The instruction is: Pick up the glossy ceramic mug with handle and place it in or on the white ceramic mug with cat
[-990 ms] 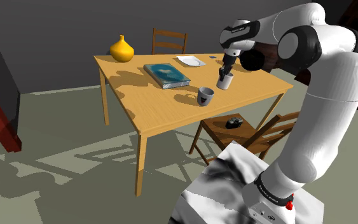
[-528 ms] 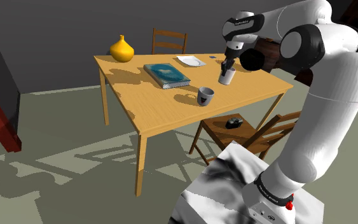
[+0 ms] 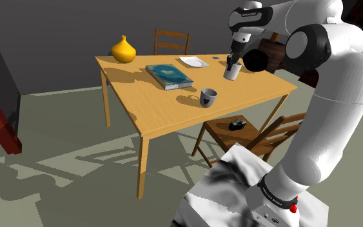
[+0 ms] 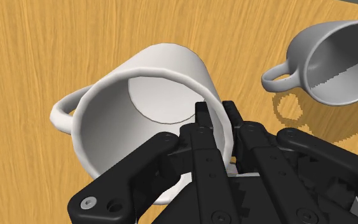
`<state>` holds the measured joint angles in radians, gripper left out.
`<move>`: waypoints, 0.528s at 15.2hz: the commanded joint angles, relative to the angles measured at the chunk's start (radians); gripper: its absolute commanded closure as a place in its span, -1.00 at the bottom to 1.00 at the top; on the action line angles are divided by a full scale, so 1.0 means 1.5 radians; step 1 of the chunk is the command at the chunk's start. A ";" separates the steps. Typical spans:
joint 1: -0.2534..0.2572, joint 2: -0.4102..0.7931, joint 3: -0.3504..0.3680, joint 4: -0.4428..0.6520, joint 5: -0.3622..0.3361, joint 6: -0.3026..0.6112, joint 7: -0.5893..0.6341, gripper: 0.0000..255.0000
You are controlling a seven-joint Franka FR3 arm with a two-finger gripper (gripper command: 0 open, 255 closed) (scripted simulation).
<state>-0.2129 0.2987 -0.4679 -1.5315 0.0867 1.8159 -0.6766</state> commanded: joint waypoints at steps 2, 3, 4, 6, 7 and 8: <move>-0.001 -0.002 -0.001 0.024 -0.001 -0.026 0.000 1.00; -0.002 -0.002 -0.001 0.028 -0.001 -0.030 0.000 1.00; 0.012 -0.020 0.002 0.008 -0.010 -0.027 0.016 1.00; 0.039 -0.055 0.009 -0.028 -0.027 -0.022 0.049 1.00; 0.051 -0.071 0.013 -0.045 -0.035 -0.021 0.066 1.00; 0.063 -0.086 0.018 -0.060 -0.043 -0.020 0.083 1.00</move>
<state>-0.1339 0.1798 -0.4477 -1.6162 0.0283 1.7907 -0.5767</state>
